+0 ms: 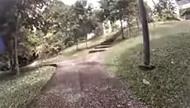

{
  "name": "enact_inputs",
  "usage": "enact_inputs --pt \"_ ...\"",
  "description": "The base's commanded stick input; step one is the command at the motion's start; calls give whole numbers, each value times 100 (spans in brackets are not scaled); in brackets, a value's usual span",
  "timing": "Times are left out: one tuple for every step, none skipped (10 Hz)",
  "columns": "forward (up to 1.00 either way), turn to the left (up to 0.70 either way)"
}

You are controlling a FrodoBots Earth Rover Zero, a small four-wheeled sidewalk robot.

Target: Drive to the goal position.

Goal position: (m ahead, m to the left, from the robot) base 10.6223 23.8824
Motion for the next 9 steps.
enact_inputs --pt "50 38" --pt "50 7" --pt "50 50" --pt "50 50" --pt "50 0" --pt "50 0" --pt "50 0" --pt "50 41" --pt "50 0"
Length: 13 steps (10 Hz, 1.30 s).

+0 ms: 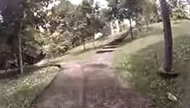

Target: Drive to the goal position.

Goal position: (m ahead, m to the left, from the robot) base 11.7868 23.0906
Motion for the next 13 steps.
enact_inputs --pt "50 0" --pt "50 0" --pt "50 0" --pt "50 0" --pt "50 0" --pt "50 0" --pt "50 0" --pt "50 0" --pt "50 0" --pt "50 0" --pt "50 0" --pt "50 0" --pt "50 7"
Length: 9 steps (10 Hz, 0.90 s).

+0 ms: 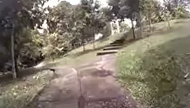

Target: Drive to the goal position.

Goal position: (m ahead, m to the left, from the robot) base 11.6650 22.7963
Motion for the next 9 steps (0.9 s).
enact_inputs --pt "50 21" --pt "50 0" --pt "50 0" --pt "50 0" --pt "50 0" --pt "50 30" --pt "50 13" --pt "50 0" --pt "50 0"
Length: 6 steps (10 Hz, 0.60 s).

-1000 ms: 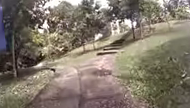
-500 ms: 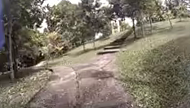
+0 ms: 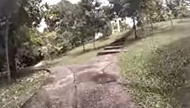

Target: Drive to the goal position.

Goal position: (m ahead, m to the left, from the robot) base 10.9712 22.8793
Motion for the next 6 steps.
enact_inputs --pt "50 0" --pt "50 48" --pt "50 0" --pt "50 2" --pt "50 26" --pt "50 49"
